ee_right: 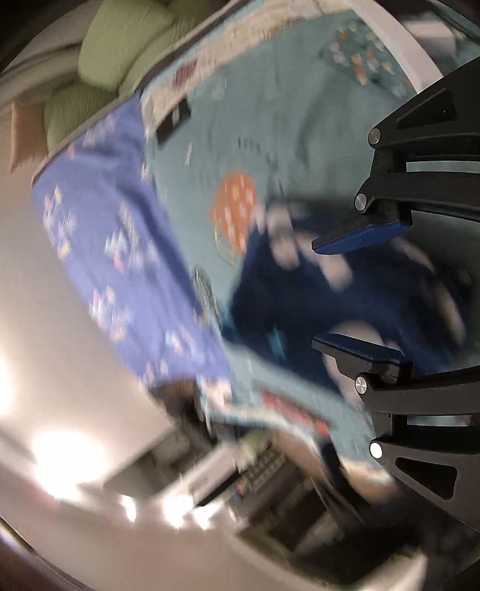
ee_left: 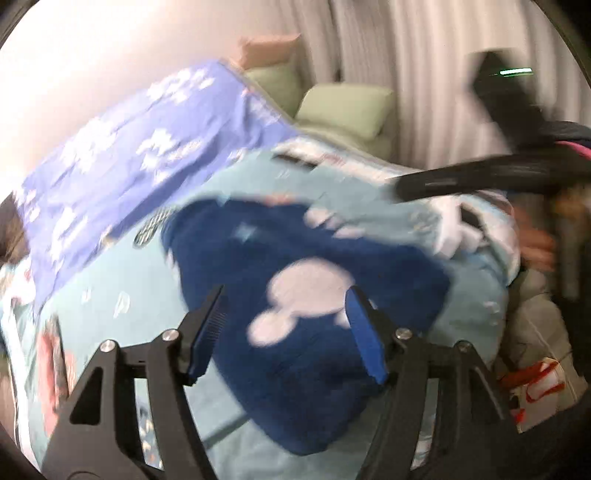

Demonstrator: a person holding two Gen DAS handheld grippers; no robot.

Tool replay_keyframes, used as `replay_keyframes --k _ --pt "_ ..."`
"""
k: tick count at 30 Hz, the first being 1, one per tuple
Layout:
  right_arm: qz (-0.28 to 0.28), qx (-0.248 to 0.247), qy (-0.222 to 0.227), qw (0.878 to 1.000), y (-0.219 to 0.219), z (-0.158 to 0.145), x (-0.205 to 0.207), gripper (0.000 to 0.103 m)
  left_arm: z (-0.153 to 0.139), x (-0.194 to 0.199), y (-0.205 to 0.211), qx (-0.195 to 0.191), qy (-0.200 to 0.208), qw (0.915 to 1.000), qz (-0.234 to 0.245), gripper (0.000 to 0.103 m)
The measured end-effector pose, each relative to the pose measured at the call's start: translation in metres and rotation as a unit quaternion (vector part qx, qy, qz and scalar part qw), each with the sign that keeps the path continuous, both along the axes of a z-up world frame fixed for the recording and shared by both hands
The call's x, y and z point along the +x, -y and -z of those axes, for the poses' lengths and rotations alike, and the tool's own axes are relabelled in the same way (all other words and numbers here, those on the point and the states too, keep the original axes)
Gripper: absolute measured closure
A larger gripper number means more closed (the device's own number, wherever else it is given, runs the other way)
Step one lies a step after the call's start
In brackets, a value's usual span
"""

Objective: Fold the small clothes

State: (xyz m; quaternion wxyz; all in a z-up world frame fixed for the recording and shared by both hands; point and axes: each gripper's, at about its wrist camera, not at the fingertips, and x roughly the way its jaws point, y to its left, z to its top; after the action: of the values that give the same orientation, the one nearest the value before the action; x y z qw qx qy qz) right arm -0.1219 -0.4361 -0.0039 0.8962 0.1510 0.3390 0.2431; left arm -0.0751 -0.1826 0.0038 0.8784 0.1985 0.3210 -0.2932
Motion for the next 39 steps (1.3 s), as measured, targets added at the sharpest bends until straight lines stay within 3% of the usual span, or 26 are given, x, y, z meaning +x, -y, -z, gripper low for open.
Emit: replay_keyframes --k 3,6,7,8,9,10,12,15,17,20,23,25,27,29,33,36,39 --pt "-0.045 -0.007 0.007 0.999 -0.03 0.019 -0.03 0.059 0.033 0.009 -0.01 0.002 -0.059 0.9982 -0.013 0.036" --pt "0.009 -0.056 -0.045 0.997 -0.036 0.069 -0.035 0.071 0.048 0.003 -0.028 -0.014 -0.064 0.9976 -0.021 0.03" --pt "0.019 -0.042 -0.075 0.996 -0.031 0.09 -0.032 0.077 0.057 0.005 -0.033 -0.01 -0.067 0.9973 -0.03 0.023" --pt "0.026 -0.012 -0.097 0.995 -0.023 0.107 -0.029 0.092 0.064 0.007 -0.036 -0.014 -0.08 0.9961 -0.034 0.022" --pt "0.037 0.023 -0.112 0.993 -0.014 0.122 -0.029 0.099 0.064 0.009 -0.042 -0.026 -0.096 0.9944 -0.036 0.022" --pt "0.04 0.047 -0.112 0.992 -0.01 0.127 -0.031 0.099 0.067 0.01 -0.044 -0.033 -0.099 0.9938 -0.038 0.021" --pt "0.043 0.043 -0.103 0.993 -0.012 0.121 -0.034 0.099 0.065 0.006 -0.046 -0.035 -0.088 0.9946 -0.044 0.022" --pt "0.047 -0.051 -0.07 0.995 -0.034 0.094 -0.038 0.096 0.058 0.0 -0.047 -0.045 -0.074 0.9953 -0.043 0.026" --pt "0.052 -0.085 -0.045 0.994 -0.045 0.078 -0.044 0.094 0.046 -0.01 -0.048 -0.046 -0.05 0.997 -0.036 0.028" --pt "0.046 -0.081 -0.003 0.996 -0.06 0.054 -0.046 0.092 0.024 -0.027 -0.053 -0.068 -0.001 0.9976 -0.012 0.031" --pt "0.031 -0.08 -0.016 0.996 -0.074 0.06 -0.043 0.09 0.023 -0.036 -0.057 -0.076 -0.004 0.997 0.017 0.048" --pt "0.032 -0.099 -0.05 0.993 -0.079 0.084 -0.035 0.09 0.043 -0.029 -0.057 -0.051 -0.037 0.998 0.01 0.071" --pt "0.045 -0.11 -0.089 0.989 -0.084 0.11 -0.026 0.091 0.074 -0.017 -0.061 -0.046 -0.078 0.9959 0.001 0.071" --pt "0.053 -0.118 -0.088 0.988 -0.092 0.116 -0.024 0.091 0.081 -0.018 -0.064 -0.048 -0.067 0.9966 -0.001 0.071" --pt "0.066 -0.194 -0.057 0.977 -0.114 0.094 -0.027 0.09 0.055 -0.023 -0.067 -0.066 -0.058 0.996 0.014 0.071" --pt "0.078 -0.209 -0.032 0.974 -0.118 0.071 -0.023 0.089 0.022 -0.026 -0.072 -0.083 -0.007 0.9962 0.029 0.071" --pt "0.099 -0.216 -0.002 0.971 -0.114 0.056 -0.02 0.085 0.002 -0.011 -0.073 -0.108 0.013 0.9936 0.028 0.071"
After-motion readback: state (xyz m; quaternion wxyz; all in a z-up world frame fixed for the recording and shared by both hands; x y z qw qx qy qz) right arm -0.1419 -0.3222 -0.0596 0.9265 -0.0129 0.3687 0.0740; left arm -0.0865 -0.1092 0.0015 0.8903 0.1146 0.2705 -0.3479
